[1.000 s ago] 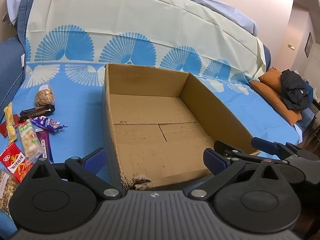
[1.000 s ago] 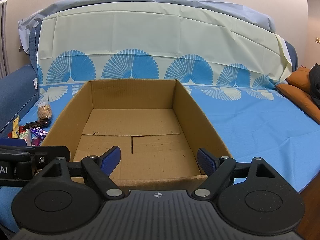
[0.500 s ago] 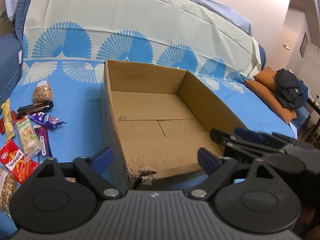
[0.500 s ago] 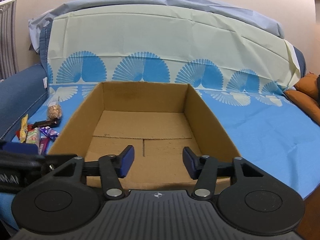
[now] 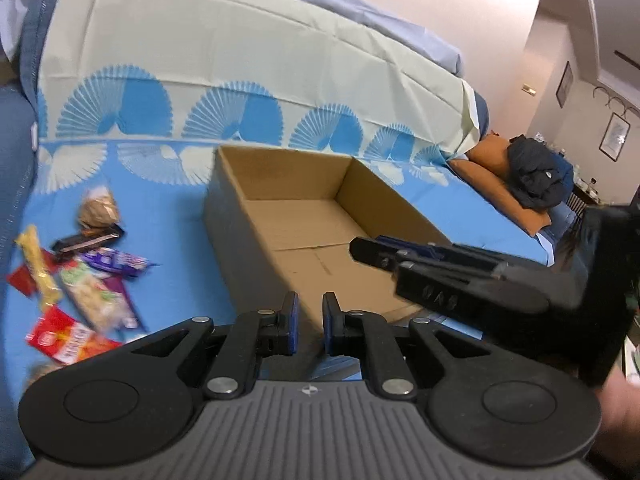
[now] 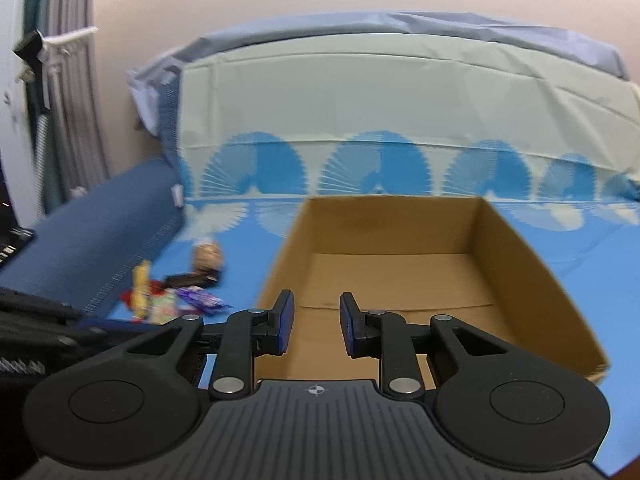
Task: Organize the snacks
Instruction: 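Move the left tool to the round nut cake bag and grasp it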
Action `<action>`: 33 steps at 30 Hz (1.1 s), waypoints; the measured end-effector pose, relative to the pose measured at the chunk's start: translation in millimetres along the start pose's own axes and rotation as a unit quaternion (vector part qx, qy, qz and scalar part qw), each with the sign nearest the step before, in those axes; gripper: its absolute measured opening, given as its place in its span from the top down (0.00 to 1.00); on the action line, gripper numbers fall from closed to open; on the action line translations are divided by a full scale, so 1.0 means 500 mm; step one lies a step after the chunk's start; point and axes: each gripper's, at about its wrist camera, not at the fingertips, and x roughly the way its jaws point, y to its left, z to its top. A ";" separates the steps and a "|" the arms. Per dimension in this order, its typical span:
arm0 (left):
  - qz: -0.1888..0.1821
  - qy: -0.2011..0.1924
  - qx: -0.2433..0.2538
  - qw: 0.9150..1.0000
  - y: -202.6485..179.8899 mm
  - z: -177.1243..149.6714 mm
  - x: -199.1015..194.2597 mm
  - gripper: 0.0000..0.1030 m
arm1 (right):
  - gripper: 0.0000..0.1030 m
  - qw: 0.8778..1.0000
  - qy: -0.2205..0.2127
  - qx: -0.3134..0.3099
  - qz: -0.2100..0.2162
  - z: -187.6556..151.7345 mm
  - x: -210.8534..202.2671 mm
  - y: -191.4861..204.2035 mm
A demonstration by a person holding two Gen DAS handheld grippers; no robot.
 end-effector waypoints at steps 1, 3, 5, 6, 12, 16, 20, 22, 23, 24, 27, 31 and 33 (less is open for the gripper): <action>0.003 -0.002 -0.001 1.000 0.020 -0.006 -0.011 0.87 | 0.75 1.000 -0.001 0.001 0.011 0.003 0.001 0.008; 0.020 -0.006 -0.016 1.000 0.067 -0.026 -0.032 0.87 | 0.75 1.000 0.003 0.000 0.030 0.003 0.012 0.023; 0.033 -0.010 -0.065 0.997 0.124 -0.051 -0.045 0.87 | 0.75 0.999 0.005 0.003 0.050 0.003 0.021 0.037; 0.041 -0.016 -0.098 0.994 0.153 -0.063 -0.050 0.87 | 0.75 0.998 0.008 0.007 0.062 0.001 0.024 0.046; 0.124 -0.031 -0.264 0.956 0.284 -0.107 -0.061 0.55 | 0.74 0.992 0.045 -0.038 0.114 -0.036 0.066 0.130; 0.168 0.017 -0.311 0.935 0.323 -0.119 -0.032 0.32 | 0.74 0.986 0.082 -0.072 0.128 -0.071 0.097 0.182; 0.206 0.027 -0.325 0.923 0.335 -0.117 -0.024 0.15 | 0.70 0.981 0.123 -0.109 0.103 -0.124 0.143 0.225; 0.215 0.041 -0.320 0.922 0.341 -0.119 -0.012 0.13 | 0.67 0.979 0.143 -0.123 0.074 -0.142 0.165 0.238; 0.220 0.049 -0.315 0.922 0.339 -0.122 -0.004 0.12 | 0.60 0.979 0.147 -0.121 0.072 -0.148 0.172 0.238; 0.223 0.056 -0.310 0.922 0.339 -0.117 0.003 0.11 | 0.57 0.978 0.159 -0.121 0.064 -0.153 0.183 0.240; 0.235 0.072 -0.298 0.922 0.337 -0.128 0.022 0.09 | 0.49 0.977 0.179 -0.111 0.035 -0.163 0.219 0.242; 0.239 0.083 -0.273 0.928 0.329 -0.127 0.049 0.01 | 0.44 0.975 0.205 -0.087 -0.001 -0.177 0.245 0.229; 0.256 0.095 -0.255 0.927 0.323 -0.125 0.065 0.01 | 0.44 0.974 0.213 -0.080 -0.007 -0.182 0.253 0.224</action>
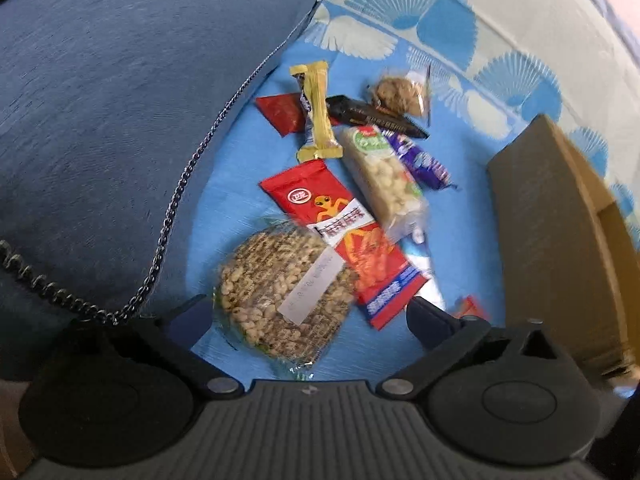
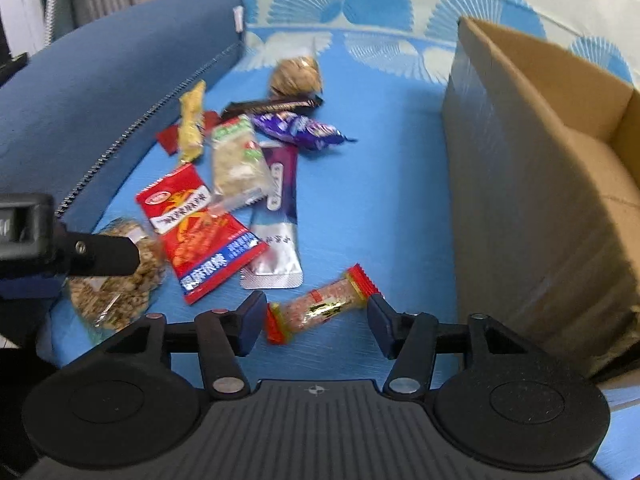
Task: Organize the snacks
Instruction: 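Move the left tool to the round nut cake bag and grasp it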
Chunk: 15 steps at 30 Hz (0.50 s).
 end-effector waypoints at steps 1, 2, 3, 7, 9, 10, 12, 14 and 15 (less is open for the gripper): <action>0.009 0.001 0.007 1.000 -0.006 -0.001 0.004 0.01 | 0.43 1.000 0.000 -0.001 -0.003 -0.003 0.020 -0.001; 0.018 0.002 0.012 1.000 -0.011 -0.002 0.008 0.01 | 0.44 1.000 0.001 -0.001 -0.003 -0.003 0.027 -0.001; 0.026 0.004 0.015 1.000 -0.014 -0.001 0.012 0.01 | 0.45 1.000 0.003 -0.003 -0.001 -0.003 0.028 0.000; 0.044 0.014 0.020 0.999 -0.020 0.002 0.029 0.01 | 0.77 0.999 -0.007 -0.038 0.003 -0.006 0.020 0.013; 0.035 0.029 0.014 0.999 -0.017 0.004 0.041 0.01 | 0.83 0.999 -0.010 -0.048 0.006 -0.007 0.015 0.015; 0.034 0.037 0.007 0.999 -0.013 0.005 0.046 0.01 | 0.85 0.998 -0.013 -0.055 0.008 -0.010 0.009 0.015; 0.033 0.035 -0.010 0.999 -0.005 0.009 0.048 0.01 | 0.86 0.998 -0.017 -0.060 0.016 -0.012 -0.001 0.013; 0.030 0.026 -0.017 0.999 -0.001 0.010 0.044 0.05 | 0.86 0.997 -0.023 -0.068 0.027 -0.014 -0.013 0.010; 0.033 0.024 -0.015 0.999 -0.002 0.009 0.041 0.07 | 0.86 0.996 -0.026 -0.074 0.033 -0.018 -0.022 0.010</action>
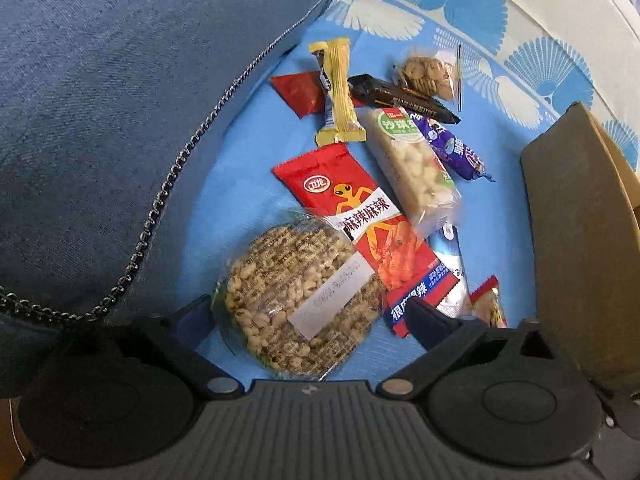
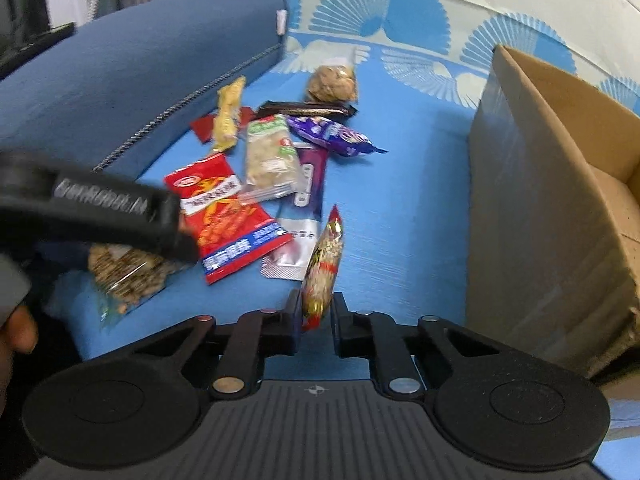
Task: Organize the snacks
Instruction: 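Move the left tool to the round nut cake bag and grasp it, then lift the nut cake bag with the left tool while the right tool holds a small red snack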
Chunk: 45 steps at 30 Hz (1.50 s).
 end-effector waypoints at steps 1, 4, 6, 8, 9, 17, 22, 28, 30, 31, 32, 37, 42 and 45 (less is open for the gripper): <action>0.001 -0.004 0.002 1.000 0.000 -0.001 -0.005 0.13 | 0.86 1.000 -0.001 -0.005 0.004 -0.001 -0.004 0.000; -0.016 -0.018 0.008 1.000 -0.004 -0.006 -0.019 0.15 | 0.86 1.000 0.000 -0.014 0.012 -0.010 -0.016 -0.001; -0.026 -0.031 0.010 0.999 -0.005 -0.010 -0.033 0.15 | 0.86 1.000 0.001 -0.016 0.013 -0.017 -0.025 -0.001; -0.049 -0.030 0.015 0.998 -0.009 -0.012 -0.040 0.15 | 0.86 1.000 0.002 -0.018 0.013 -0.022 -0.032 0.000; -0.067 -0.027 0.020 0.997 -0.010 -0.015 -0.044 0.15 | 0.86 1.000 0.003 -0.019 0.013 -0.024 -0.035 0.000; -0.105 0.027 0.060 0.992 -0.040 -0.032 -0.028 0.15 | 0.85 0.999 0.032 -0.025 0.009 -0.039 -0.029 0.006; -0.090 0.038 0.069 0.993 -0.044 -0.034 -0.014 0.14 | 0.82 0.999 0.032 -0.027 0.005 -0.039 -0.023 0.008; -0.076 0.032 0.092 0.992 -0.058 -0.041 -0.011 0.14 | 0.82 0.999 0.031 -0.026 0.010 -0.038 -0.021 0.005; -0.074 0.028 0.097 0.992 -0.062 -0.042 -0.011 0.15 | 0.82 0.999 0.030 -0.030 0.010 -0.038 -0.022 0.005; -0.075 0.025 0.098 0.992 -0.064 -0.043 -0.012 0.15 | 0.83 0.999 0.030 -0.031 0.009 -0.038 -0.022 0.005; -0.076 0.024 0.098 0.992 -0.065 -0.043 -0.012 0.15 | 0.85 0.999 0.028 -0.032 0.009 -0.038 -0.023 0.005; -0.083 0.020 0.094 0.992 -0.063 -0.042 -0.016 0.15 | 0.86 0.999 0.014 -0.035 0.004 -0.040 -0.039 0.005; -0.090 0.015 0.092 0.992 -0.060 -0.043 -0.023 0.15 | 0.86 1.000 -0.006 -0.030 0.003 -0.038 -0.065 -0.002; -0.096 0.013 0.089 0.991 -0.056 -0.045 -0.028 0.15 | 0.86 0.999 -0.017 -0.034 0.002 -0.037 -0.081 0.001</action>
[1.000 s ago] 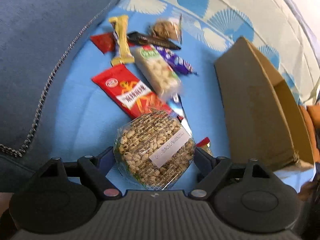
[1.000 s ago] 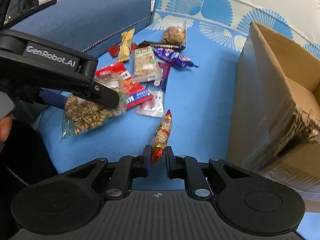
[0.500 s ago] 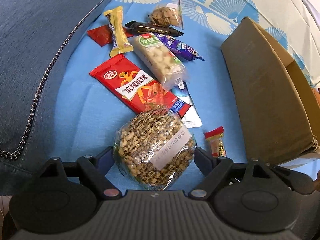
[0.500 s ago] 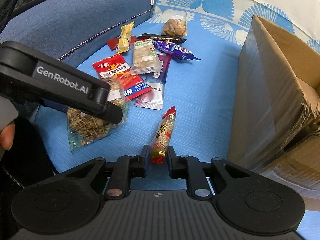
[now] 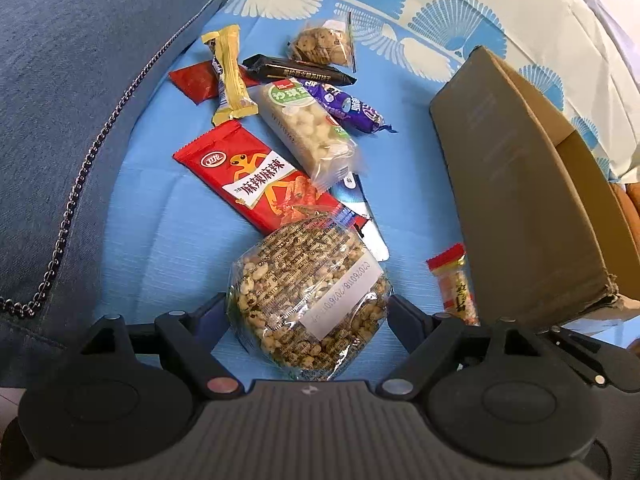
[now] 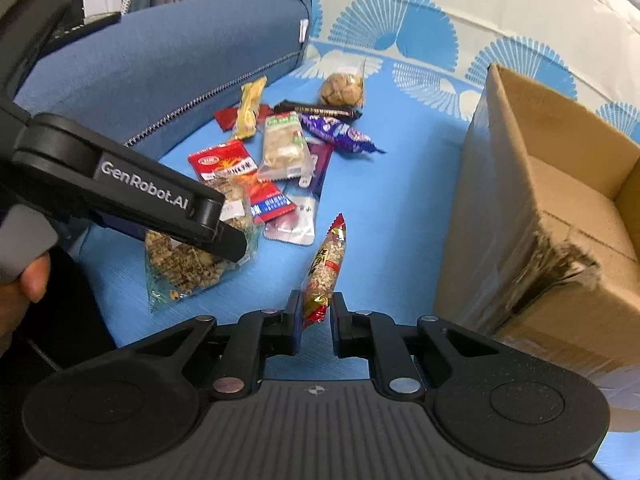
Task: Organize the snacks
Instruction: 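Lift the nut cake bag with the left tool while the right tool holds a small red snack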
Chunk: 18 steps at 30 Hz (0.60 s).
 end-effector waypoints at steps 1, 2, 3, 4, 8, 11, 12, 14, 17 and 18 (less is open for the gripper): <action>-0.003 -0.001 -0.002 1.000 0.001 -0.001 -0.002 0.15 | 0.86 1.000 -0.005 -0.002 0.000 0.001 -0.007 0.001; -0.006 -0.004 -0.004 1.000 0.002 -0.002 -0.006 0.15 | 0.86 1.000 -0.010 -0.002 0.000 0.003 -0.013 0.001; -0.011 -0.008 -0.007 1.000 0.004 -0.003 -0.010 0.15 | 0.86 1.000 -0.016 -0.003 0.001 0.005 -0.022 0.002; -0.016 -0.015 -0.009 1.000 0.005 -0.003 -0.015 0.15 | 0.86 1.000 -0.021 -0.004 0.001 0.008 -0.030 0.003; -0.039 -0.053 -0.018 0.998 0.011 -0.006 -0.041 0.15 | 0.86 0.998 -0.060 0.000 0.007 0.030 -0.075 0.008; -0.056 -0.082 -0.026 0.995 0.014 -0.007 -0.061 0.15 | 0.86 0.995 -0.099 0.003 0.017 0.039 -0.110 0.005; -0.060 -0.091 -0.028 0.994 0.015 -0.007 -0.065 0.15 | 0.86 0.994 -0.112 0.002 0.020 0.036 -0.119 0.002; -0.069 -0.111 -0.032 0.991 0.017 -0.008 -0.075 0.15 | 0.86 0.992 -0.127 -0.001 0.027 0.026 -0.128 -0.005; -0.074 -0.136 -0.030 0.988 0.012 -0.010 -0.087 0.15 | 0.86 0.989 -0.143 -0.011 0.034 0.020 -0.140 -0.021; -0.075 -0.143 -0.029 0.986 0.008 -0.011 -0.090 0.15 | 0.86 0.988 -0.150 -0.013 0.038 0.018 -0.146 -0.029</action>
